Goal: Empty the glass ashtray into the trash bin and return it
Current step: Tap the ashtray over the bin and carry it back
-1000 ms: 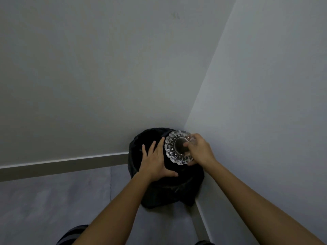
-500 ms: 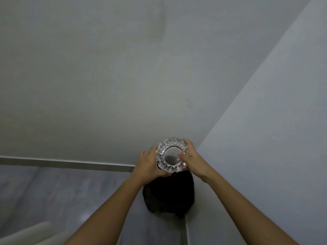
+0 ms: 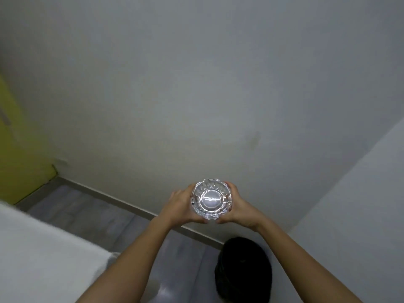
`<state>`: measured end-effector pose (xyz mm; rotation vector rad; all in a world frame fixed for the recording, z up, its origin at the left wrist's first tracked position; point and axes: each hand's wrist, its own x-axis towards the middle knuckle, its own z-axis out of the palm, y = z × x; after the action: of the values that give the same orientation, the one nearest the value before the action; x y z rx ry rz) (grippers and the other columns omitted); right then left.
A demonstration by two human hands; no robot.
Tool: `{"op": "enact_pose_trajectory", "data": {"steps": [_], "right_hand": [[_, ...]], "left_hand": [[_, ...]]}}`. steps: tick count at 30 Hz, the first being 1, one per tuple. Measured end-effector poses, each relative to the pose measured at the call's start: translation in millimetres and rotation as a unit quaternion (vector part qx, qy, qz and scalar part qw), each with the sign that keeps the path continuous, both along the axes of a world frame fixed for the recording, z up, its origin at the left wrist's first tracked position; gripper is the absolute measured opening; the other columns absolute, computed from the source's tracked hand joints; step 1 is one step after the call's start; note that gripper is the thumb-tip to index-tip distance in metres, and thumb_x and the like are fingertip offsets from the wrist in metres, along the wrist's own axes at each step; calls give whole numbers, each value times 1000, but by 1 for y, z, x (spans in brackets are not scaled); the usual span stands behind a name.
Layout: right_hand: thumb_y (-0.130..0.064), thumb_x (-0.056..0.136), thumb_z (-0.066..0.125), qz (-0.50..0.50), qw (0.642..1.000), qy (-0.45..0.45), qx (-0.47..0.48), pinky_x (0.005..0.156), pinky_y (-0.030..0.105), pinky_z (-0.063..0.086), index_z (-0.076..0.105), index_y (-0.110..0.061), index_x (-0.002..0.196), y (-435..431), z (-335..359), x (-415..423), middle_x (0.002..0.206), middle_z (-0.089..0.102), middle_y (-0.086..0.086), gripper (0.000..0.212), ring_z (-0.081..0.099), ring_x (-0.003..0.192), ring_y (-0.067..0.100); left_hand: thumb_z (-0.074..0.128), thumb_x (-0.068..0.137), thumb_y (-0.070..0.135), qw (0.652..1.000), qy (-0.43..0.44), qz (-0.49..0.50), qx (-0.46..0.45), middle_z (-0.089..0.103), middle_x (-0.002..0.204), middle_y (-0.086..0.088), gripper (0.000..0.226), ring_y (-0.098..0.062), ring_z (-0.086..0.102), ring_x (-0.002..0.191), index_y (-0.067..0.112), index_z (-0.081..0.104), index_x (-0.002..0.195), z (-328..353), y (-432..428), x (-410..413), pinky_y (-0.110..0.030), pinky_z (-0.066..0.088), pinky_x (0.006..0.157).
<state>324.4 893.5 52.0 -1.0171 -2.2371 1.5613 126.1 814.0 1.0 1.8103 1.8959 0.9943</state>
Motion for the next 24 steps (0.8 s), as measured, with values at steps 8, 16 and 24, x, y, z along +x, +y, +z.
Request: {"op": "enact_pose_trajectory", "data": {"steps": [8,16,24], "right_hand": [[-7,58,89,157,980,-14,123,96,29,48,23,-14,138,-77,26,-95,129,51,10,104,56,113,19],[-28,56,92,348,902,11,257,116,27,19,22,-5,144,-206,27,-215,148,16,16,114,20,140,26],[-44,56,89,491,823,32,282,116,44,20,15,-14,146,-368,2,-300,157,-3,8,120,3,145,28]], "left_hand": [[78,50,67,974,111,190,-54,30,153,-6,121,-27,13,147,17,24,146,32,-140,-62,-54,3,117],[73,50,73,899,167,398,-80,-7,160,-4,119,-25,-17,147,16,26,144,41,-322,-108,-53,-9,116],[70,49,76,814,127,547,-148,-10,159,-1,123,-19,-22,146,14,23,144,24,-504,-111,-49,-15,116]]}}
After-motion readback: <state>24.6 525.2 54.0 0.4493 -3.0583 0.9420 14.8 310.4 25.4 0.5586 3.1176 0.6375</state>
